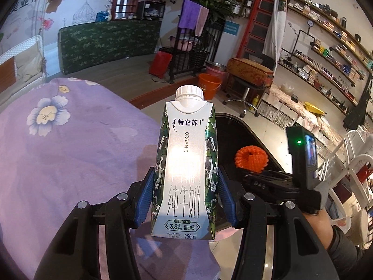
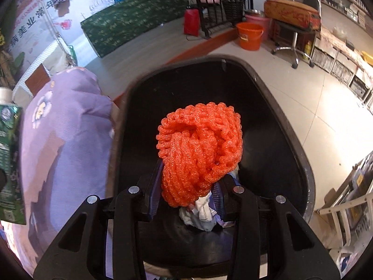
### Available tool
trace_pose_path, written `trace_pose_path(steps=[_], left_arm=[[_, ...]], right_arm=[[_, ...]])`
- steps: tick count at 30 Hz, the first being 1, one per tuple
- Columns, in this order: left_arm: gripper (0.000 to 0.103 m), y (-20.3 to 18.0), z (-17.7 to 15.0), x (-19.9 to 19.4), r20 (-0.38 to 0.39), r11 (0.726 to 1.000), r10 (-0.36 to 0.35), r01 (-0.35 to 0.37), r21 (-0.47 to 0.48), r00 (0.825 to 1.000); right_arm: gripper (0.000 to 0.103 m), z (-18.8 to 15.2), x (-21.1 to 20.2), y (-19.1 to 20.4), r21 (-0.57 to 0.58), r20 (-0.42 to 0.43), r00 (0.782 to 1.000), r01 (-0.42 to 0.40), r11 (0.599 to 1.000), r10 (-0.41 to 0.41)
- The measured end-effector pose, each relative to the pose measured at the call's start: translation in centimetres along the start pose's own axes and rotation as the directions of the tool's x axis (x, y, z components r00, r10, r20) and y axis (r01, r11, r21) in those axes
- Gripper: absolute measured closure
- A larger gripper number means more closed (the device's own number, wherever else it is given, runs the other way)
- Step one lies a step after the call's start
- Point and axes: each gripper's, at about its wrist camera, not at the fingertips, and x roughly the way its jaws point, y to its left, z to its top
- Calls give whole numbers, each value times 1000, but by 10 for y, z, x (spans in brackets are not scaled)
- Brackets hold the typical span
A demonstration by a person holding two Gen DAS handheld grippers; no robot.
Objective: Collect trash
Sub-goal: 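Open the right tool to drop the orange net into the bin, then lower the milk carton into the bin and open the left tool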
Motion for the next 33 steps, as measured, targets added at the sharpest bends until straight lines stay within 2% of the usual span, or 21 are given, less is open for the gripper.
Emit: trace_pose_path(steps=[2,4,6,8,13,17,21,33], left_arm=[[53,-7,2,7,-13,1000,-13,13,17,1000],[53,-12,3,13,-26,999,-21,22,29,999],[53,-17,2,18,-38,999,-27,28,37,999],[53,-22,2,24,-53,998,-36,38,40,998],[53,-29,2,36,-84,998,-49,53,47,995],[53,-37,4,44,-103,996,-69,74,49,992],[53,-47,10,50,-91,994,-69,77,80,993],[53,-67,23,90,-151,991,-95,108,80,984]], right_arm=[[64,-2,7,-4,3,-12,1000,5,1000,-5],[57,-4,15,-7,1,-28,999,16,1000,-16],[42,-4,21,-10,5,-37,999,19,1000,-19],[33,-6,22,-13,6,-36,999,31,1000,-30],[32,-5,9,-15,1,3,999,43,999,-43],[28,2,-14,-20,16,72,995,66,998,-67],[28,10,-29,-30,35,121,988,89,995,-92],[28,6,-36,-58,108,123,984,117,987,-130]])
